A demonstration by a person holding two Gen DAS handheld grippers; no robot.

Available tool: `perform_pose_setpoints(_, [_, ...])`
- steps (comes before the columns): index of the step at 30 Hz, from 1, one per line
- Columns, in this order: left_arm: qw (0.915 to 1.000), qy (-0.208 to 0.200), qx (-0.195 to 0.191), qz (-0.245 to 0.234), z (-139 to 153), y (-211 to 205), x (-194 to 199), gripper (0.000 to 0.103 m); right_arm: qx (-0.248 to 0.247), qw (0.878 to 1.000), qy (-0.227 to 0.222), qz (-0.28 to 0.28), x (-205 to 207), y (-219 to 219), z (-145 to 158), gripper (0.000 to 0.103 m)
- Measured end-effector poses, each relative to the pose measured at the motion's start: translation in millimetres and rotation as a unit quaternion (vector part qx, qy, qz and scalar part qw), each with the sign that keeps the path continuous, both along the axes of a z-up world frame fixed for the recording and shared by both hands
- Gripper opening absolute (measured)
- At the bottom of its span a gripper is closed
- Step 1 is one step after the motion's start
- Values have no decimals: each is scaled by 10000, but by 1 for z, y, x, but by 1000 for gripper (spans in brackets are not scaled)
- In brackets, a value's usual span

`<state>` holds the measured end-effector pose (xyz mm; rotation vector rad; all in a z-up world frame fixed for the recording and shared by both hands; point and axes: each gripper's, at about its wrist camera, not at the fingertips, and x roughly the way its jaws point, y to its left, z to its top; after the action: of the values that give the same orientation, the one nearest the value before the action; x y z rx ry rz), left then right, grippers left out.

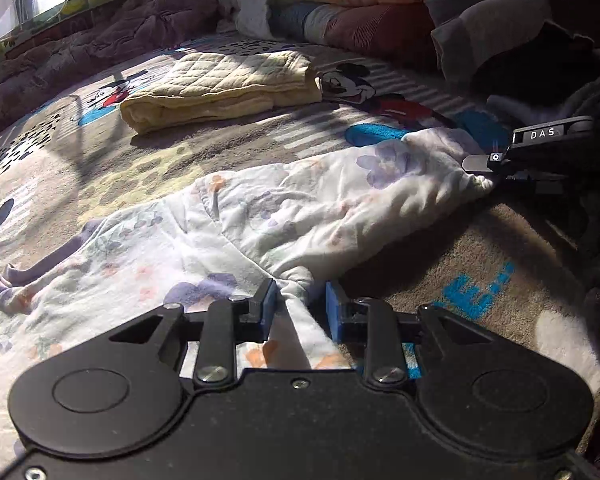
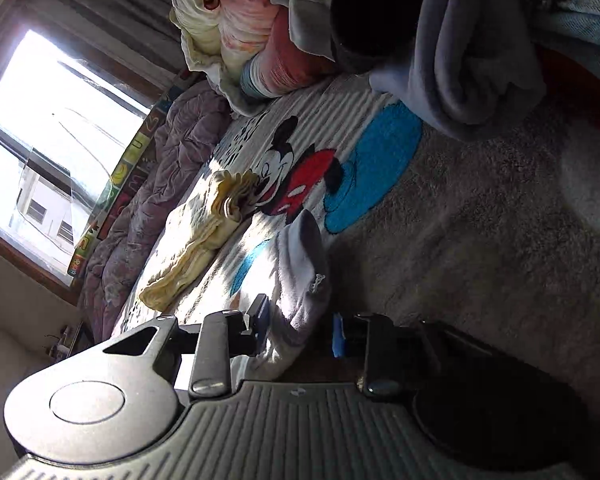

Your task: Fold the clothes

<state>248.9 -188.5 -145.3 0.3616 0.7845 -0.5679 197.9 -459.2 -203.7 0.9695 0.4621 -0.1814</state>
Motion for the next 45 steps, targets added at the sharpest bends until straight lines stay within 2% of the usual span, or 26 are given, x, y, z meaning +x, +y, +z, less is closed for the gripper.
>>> perform_pose_setpoints(1, [9999, -109, 23, 15, 4, 0, -3, 25, -126, 9999, 97, 19, 5, -1, -1, 11])
perform_pose_setpoints(3, [9994, -328, -36, 91, 14, 1, -6, 25, -113, 9999, 64, 31, 10, -4, -2, 10])
perform_pose_setpoints(5, [9977, -422, -434, 296, 23, 0, 3, 25, -202, 9998, 50, 51, 12, -5, 0, 10])
perform_pose_setpoints(7, [9962, -263, -654, 510, 21, -6, 18, 25, -214, 9998, 31, 49, 11, -6, 1, 11])
perform_pose_setpoints(9, [9985, 20, -308, 449, 6, -24, 29, 25, -299, 9995, 39, 43, 12, -5, 1, 11])
perform_pose_setpoints(11, [9995, -131, 3, 299, 3, -32, 26, 25, -422, 9991, 56, 56, 12, -3, 3, 11])
perform_pose_setpoints(13, [9980, -189, -333, 508, 23, -12, 21, 29, -501, 9987, 57, 52, 11, -1, 4, 12])
perform_pose_setpoints(15, [9936, -463, -583, 848, 40, 20, 14, 32, -560, 9984, 35, 33, 9, 0, 6, 17])
perform_pose_setpoints(19, [9719, -1065, -774, 1951, 58, 129, 4, 32, -591, 9982, -28, 7, 5, 2, 8, 24])
perform_pose_setpoints(23, [9448, -1330, -757, 2897, 52, 251, 16, 32, -682, 9977, -23, 22, 3, 4, 9, 27])
perform_pose_setpoints(24, [9419, -1280, -555, 3056, 42, 276, 24, 34, -711, 9975, -17, 28, 3, 5, 9, 28])
perform_pose_setpoints(25, [9390, -912, -447, 3287, 31, 300, 33, 36, -739, 9973, -10, 33, 2, 6, 10, 29])
perform_pose_setpoints(26, [9333, -470, -572, 3515, 23, 325, 39, 36, -768, 9970, -4, 39, 2, 7, 10, 29])
perform_pose_setpoints(27, [9282, -379, -835, 3607, 25, 343, 37, 35, -797, 9968, 2, 45, 2, 7, 10, 29])
perform_pose_setpoints(28, [9246, -679, -1041, 3602, 35, 353, 26, 35, -826, 9966, 8, 51, 2, 8, 10, 29])
perform_pose_setpoints(29, [9189, -908, -1062, 3689, 43, 363, 19, 35, -854, 9963, 14, 57, 1, 9, 10, 29])
perform_pose_setpoints(31, [9014, -1053, -1208, 4022, 51, 390, 14, 39, -912, 9958, 27, 68, 1, 11, 10, 29])
perform_pose_setpoints(32, [8886, -970, -1374, 4266, 50, 409, 15, 44, -941, 9955, 33, 74, 1, 11, 11, 29])
perform_pose_setpoints(34, [8658, -748, -1420, 4739, 42, 441, 18, 44, -1014, 9948, 46, 83, 1, 13, 11, 30])
perform_pose_setpoints(37, [8542, -245, -1719, 4901, 22, 464, 20, 43, -1149, 9933, 52, 113, 3, 18, 11, 33])
perform_pose_setpoints(38, [8508, -272, -1829, 4918, 22, 465, 15, 21, -1174, 9930, 47, 119, 4, 18, 11, 33])
perform_pose_setpoints(39, [8465, -324, -1986, 4929, 26, 467, 8, 5, -1195, 9927, 51, 120, 5, 19, 11, 34])
perform_pose_setpoints(42, [8212, -548, -2519, 5092, 48, 463, -24, 6, -1241, 9922, 63, 103, 7, 20, 12, 34])
perform_pose_setpoints(43, [8233, -519, -2390, 5122, 50, 457, -30, 7, -1255, 9920, 66, 93, 7, 21, 12, 34])
perform_pose_setpoints(44, [8283, -430, -2108, 5174, 45, 452, -30, 12, -1296, 9915, 76, 88, 7, 22, 12, 34])
perform_pose_setpoints(45, [8325, -353, -1617, 5287, 36, 447, -26, 17, -1317, 9912, 80, 89, 8, 23, 12, 34])
